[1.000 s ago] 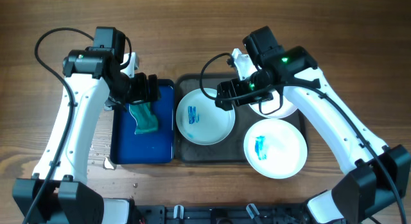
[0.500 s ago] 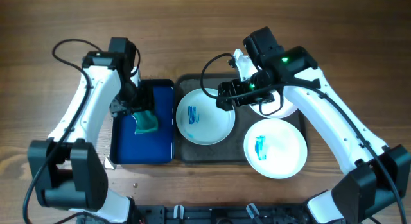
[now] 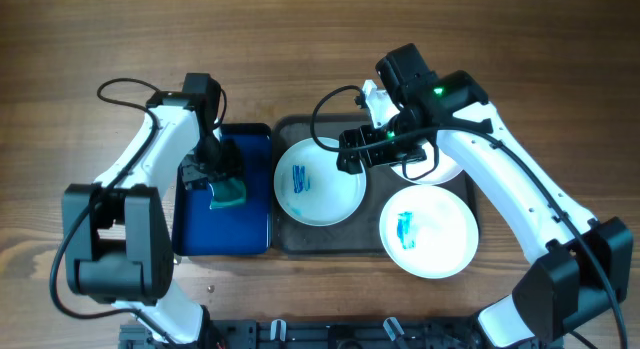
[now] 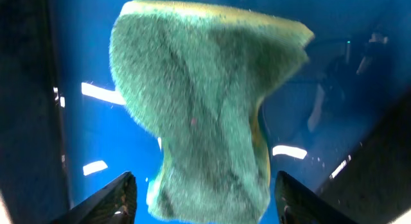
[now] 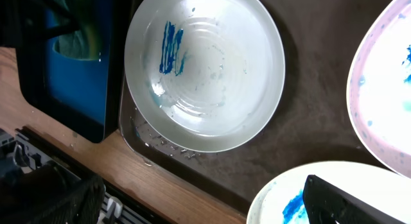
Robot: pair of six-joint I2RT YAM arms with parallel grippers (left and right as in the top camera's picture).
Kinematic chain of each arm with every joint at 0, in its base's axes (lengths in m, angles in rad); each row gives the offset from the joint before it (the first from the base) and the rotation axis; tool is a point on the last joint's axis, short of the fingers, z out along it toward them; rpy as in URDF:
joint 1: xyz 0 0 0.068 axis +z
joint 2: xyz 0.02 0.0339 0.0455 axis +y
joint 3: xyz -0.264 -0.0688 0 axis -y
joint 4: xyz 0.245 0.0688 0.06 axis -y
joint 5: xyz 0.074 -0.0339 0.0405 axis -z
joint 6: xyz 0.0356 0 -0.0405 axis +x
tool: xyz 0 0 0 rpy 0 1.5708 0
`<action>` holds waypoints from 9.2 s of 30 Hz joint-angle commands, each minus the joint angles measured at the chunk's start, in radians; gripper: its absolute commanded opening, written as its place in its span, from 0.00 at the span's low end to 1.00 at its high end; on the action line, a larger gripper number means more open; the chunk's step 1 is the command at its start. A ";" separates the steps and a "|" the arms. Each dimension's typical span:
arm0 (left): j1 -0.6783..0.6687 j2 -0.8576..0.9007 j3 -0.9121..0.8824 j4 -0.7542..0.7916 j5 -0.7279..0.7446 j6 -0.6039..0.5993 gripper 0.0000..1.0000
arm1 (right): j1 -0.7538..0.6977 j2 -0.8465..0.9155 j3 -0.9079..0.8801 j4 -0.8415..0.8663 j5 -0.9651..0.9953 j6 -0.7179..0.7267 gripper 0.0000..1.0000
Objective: Clean dirty plates on tray and stack at the side
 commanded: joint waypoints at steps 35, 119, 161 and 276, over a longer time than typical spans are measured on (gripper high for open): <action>0.003 -0.156 -0.005 0.035 -0.006 -0.112 0.04 | -0.002 0.014 -0.035 0.035 0.065 0.070 0.96; -0.389 -0.125 -0.009 0.169 0.256 -0.196 0.04 | -0.002 0.086 -0.555 0.721 0.004 0.290 0.04; -0.609 0.126 -0.009 0.399 0.351 -0.245 0.04 | -0.002 0.086 -0.555 0.698 -0.033 0.291 0.04; -0.109 -0.042 0.055 -0.073 -0.120 -0.219 0.04 | -0.002 -0.010 -0.436 0.574 0.103 0.103 0.05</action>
